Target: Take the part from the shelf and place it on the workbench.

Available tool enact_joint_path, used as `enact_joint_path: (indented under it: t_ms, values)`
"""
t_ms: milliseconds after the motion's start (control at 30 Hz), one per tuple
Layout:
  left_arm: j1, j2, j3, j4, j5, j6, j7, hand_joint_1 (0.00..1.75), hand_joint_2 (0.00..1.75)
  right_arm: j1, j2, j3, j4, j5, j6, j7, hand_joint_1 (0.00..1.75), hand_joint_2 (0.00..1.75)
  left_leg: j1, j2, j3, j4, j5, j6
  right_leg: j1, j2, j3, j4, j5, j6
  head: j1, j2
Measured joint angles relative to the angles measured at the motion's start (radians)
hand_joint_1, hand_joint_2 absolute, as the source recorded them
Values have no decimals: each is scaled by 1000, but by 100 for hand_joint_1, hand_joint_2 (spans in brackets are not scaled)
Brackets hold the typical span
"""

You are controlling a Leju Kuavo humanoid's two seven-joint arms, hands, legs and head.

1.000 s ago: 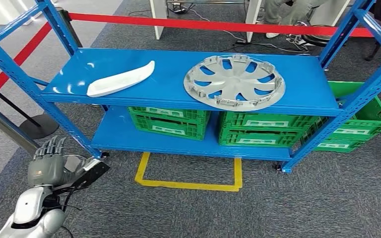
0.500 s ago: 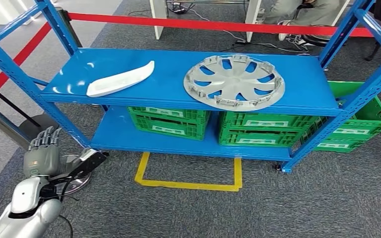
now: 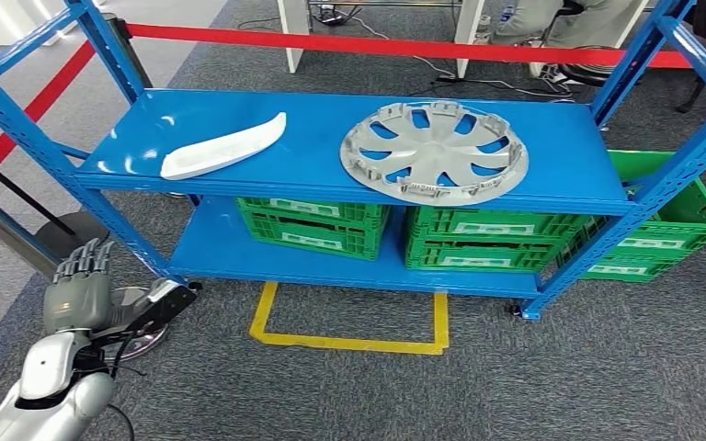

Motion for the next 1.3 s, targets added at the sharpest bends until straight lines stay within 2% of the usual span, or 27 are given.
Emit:
enact_joint_path:
  t_ms: [1300]
  values:
    - [29, -5, 9, 0, 6, 14, -16, 0, 0, -7, 7, -46, -6, 52, 1, -5, 0, 0, 0, 0, 0, 0, 0, 0, 0, 0, 0, 0, 0, 0, 0, 0]
